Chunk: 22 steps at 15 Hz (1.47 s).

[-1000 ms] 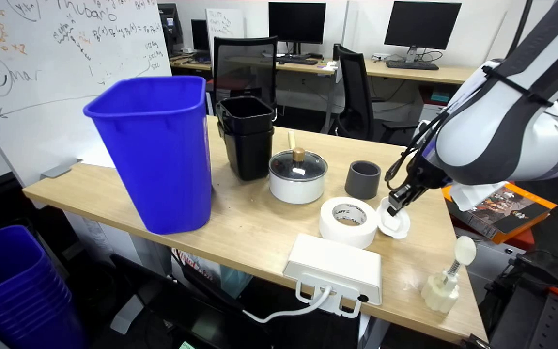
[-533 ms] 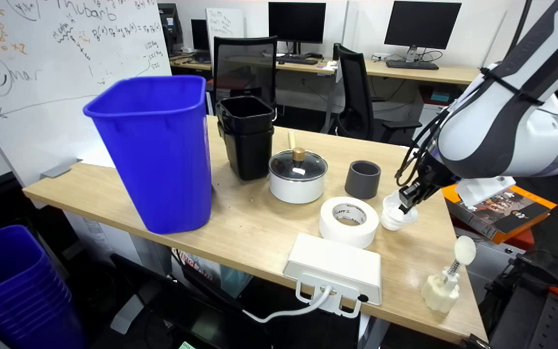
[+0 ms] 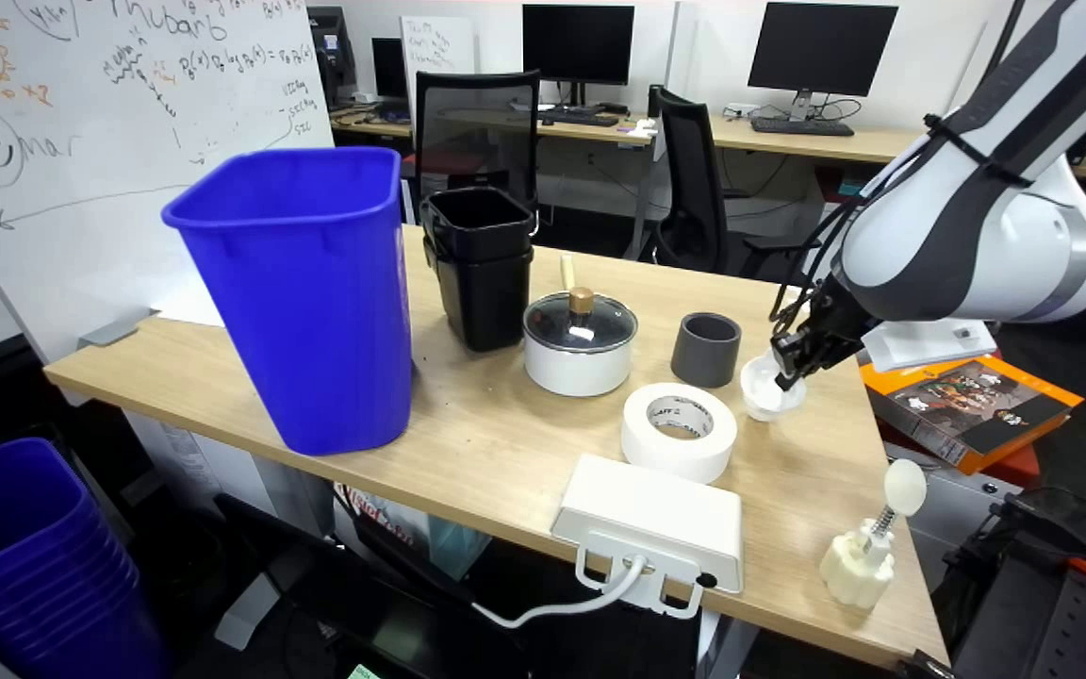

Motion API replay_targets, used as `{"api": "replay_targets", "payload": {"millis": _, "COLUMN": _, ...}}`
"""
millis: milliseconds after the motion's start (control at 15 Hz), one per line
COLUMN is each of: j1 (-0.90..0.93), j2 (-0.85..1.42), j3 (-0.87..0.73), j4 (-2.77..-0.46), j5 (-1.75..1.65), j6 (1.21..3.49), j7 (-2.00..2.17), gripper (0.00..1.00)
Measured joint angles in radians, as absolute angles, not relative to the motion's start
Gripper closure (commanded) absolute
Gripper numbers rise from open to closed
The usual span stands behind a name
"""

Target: Put the white object in the grey cup

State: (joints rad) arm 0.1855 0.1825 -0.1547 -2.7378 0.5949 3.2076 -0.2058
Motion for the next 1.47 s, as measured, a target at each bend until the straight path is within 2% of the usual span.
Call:
{"api": "replay_targets", "payload": {"millis": 400, "j1": 0.298, "j2": 0.187, "j3": -0.287, "j4": -2.692, "j5": 0.595, "j6": 3.183, "j7": -0.051, "gripper": 0.99}}
{"api": "replay_targets", "payload": {"millis": 800, "j1": 0.402, "j2": 0.179, "j3": -0.422, "j4": -2.587, "j5": 0.563, "j6": 3.024, "j7": 0.174, "gripper": 0.99}}
{"api": "replay_targets", "payload": {"millis": 1000, "j1": 0.430, "j2": 0.150, "j3": -0.450, "j4": -2.520, "j5": 0.532, "j6": 2.936, "j7": 0.302, "gripper": 0.99}}
{"api": "replay_targets", "payload": {"millis": 1467, "j1": 0.435, "j2": 0.118, "j3": -0.482, "j4": -2.455, "j5": 0.437, "j6": 2.919, "j7": 0.453, "gripper": 0.99}}
